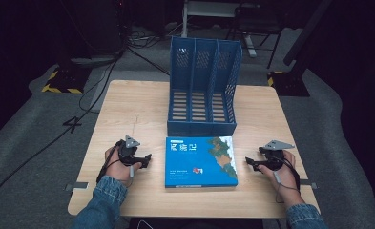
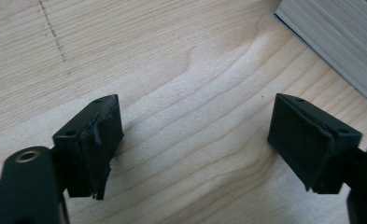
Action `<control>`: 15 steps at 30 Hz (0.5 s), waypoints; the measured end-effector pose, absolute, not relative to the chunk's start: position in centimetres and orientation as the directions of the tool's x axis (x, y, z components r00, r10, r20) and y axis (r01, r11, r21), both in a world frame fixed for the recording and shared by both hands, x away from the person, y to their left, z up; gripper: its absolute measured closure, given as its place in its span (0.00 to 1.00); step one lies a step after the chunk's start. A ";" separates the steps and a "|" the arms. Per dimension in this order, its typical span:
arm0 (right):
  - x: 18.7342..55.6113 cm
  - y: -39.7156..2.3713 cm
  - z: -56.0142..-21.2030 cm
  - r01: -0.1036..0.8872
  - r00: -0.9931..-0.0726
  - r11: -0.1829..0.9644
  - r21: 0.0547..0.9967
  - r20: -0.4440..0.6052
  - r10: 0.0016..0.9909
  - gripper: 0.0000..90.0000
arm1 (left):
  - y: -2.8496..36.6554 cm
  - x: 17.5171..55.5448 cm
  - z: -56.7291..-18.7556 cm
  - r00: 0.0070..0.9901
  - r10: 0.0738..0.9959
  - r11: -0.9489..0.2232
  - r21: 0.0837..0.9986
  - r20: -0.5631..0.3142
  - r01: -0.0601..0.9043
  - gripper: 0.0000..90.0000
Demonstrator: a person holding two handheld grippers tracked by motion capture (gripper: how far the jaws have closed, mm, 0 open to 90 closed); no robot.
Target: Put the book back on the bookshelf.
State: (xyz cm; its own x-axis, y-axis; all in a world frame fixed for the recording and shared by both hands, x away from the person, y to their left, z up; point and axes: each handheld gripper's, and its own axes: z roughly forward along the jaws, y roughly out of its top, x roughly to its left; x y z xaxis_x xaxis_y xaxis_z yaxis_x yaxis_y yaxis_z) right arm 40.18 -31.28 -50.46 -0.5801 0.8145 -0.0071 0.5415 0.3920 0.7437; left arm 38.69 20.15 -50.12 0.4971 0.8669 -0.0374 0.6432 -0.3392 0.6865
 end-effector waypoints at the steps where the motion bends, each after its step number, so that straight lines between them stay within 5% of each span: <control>1: 40.2 -31.3 -50.5 0.541 -0.580 0.392 0.744 -0.007 0.815 0.23 | 20.1 38.6 -50.0 0.501 0.865 -0.339 0.688 -0.042 0.642 0.26; 15: 40.2 -31.3 -50.5 0.542 -0.579 0.392 0.744 -0.008 0.815 0.24 | 18.7 37.4 -46.7 0.541 0.831 -0.273 0.756 -0.127 0.595 0.37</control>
